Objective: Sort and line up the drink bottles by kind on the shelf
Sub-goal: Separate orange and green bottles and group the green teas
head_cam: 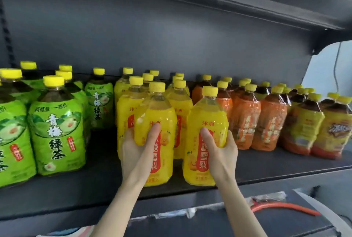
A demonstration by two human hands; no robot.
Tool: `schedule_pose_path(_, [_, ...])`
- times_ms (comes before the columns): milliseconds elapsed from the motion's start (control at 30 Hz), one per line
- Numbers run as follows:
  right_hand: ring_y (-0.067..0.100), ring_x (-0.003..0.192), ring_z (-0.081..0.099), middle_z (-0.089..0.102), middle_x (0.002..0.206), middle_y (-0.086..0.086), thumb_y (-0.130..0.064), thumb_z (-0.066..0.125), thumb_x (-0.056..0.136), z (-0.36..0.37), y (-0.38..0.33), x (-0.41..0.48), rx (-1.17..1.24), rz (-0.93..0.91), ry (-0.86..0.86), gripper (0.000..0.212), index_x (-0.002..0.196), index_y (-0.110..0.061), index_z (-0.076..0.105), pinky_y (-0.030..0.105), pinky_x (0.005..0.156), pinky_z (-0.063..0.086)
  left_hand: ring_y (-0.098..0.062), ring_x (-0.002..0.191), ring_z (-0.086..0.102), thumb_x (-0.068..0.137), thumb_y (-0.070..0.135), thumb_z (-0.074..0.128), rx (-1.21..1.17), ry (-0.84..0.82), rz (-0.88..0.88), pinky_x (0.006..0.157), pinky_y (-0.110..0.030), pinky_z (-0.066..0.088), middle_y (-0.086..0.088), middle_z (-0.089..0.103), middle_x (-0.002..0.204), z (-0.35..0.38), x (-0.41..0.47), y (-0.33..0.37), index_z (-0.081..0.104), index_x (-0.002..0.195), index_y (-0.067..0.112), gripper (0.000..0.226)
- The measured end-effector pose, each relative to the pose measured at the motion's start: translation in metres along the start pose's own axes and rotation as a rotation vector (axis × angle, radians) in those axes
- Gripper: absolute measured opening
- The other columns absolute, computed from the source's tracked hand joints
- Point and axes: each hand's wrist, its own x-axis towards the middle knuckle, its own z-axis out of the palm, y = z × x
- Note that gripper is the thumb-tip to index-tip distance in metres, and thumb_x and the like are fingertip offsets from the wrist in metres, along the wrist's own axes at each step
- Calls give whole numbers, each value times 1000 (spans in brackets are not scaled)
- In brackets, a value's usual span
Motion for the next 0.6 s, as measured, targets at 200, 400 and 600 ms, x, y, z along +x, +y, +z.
schedule_pose_path(200, [5,87,69,70,100,-10,-55,75,63,-13,21,35,78,25,-84,64,118,-30,56,27,72,59,-3,95,61,57,77,50,51,100,28,69,-15,47,15,63,107,15,-2,-8,52,122,31,79])
schedule_pose_path(400, [6,90,69,68,101,-13,-55,71,61,-7,30,53,100,34,-218,56,112,-40,52,23,70,57,-8,98,62,56,81,51,128,153,61,77,-27,50,10,64,108,17,2,-12,54,124,24,88])
schedule_pose_path(600, [7,95,65,65,106,-13,-61,67,58,5,36,56,84,23,-271,74,123,-29,49,21,74,55,-10,98,61,58,78,50,169,184,67,80,-31,50,8,63,109,16,10,-16,49,127,22,88])
